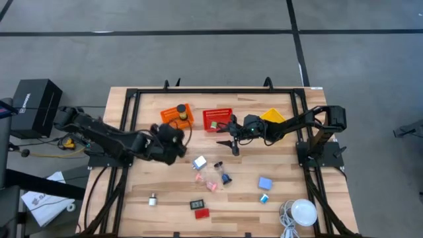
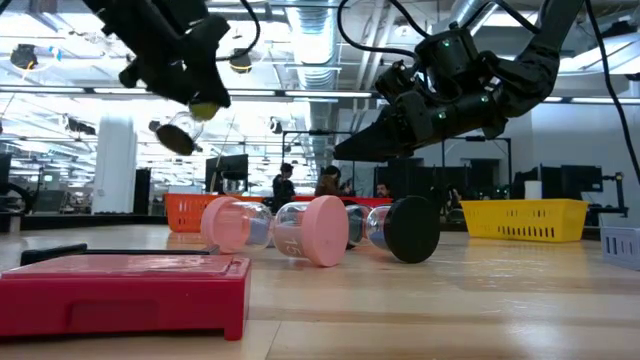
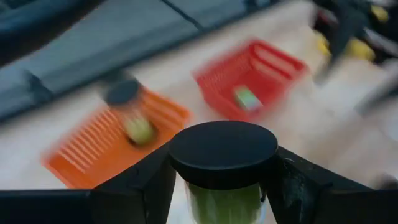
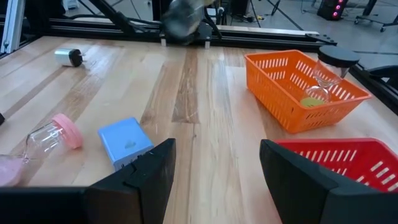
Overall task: Pick & Place Office items
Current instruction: Put the green hourglass into the orange bin
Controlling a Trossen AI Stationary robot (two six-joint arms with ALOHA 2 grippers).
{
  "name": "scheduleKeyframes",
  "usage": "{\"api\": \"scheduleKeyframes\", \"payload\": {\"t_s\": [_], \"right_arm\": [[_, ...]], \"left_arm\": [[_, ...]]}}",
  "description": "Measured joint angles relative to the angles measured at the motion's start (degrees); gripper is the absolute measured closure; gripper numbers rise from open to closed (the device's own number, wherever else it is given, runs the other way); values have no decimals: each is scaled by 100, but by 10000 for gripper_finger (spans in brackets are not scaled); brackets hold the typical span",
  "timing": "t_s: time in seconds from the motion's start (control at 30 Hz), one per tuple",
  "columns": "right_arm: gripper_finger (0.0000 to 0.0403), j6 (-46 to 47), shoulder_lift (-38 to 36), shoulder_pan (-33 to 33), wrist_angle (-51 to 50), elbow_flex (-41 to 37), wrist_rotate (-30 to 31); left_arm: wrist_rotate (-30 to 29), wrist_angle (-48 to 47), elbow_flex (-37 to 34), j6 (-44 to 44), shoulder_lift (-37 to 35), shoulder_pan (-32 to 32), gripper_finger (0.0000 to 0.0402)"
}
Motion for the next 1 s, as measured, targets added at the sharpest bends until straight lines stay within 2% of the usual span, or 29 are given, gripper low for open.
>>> {"api": "scheduleKeyframes", "payload": {"t_s": [0.17,0.27,0.43,0.6,1.0], "right_arm": [[178,0,0,0,-60,0,0],[178,0,0,0,-82,0,0],[178,0,0,0,-114,0,0],[178,0,0,0,-312,-2,1],[178,36,0,-3,-393,-2,0]], "left_arm": [[-1124,33,1,120,-67,574,196],[-1459,44,1,111,-6,1022,192],[-1500,199,-164,104,305,1781,196],[-1540,814,-589,-259,687,2263,196],[-1948,2424,-1085,-358,1740,2568,191]]}}
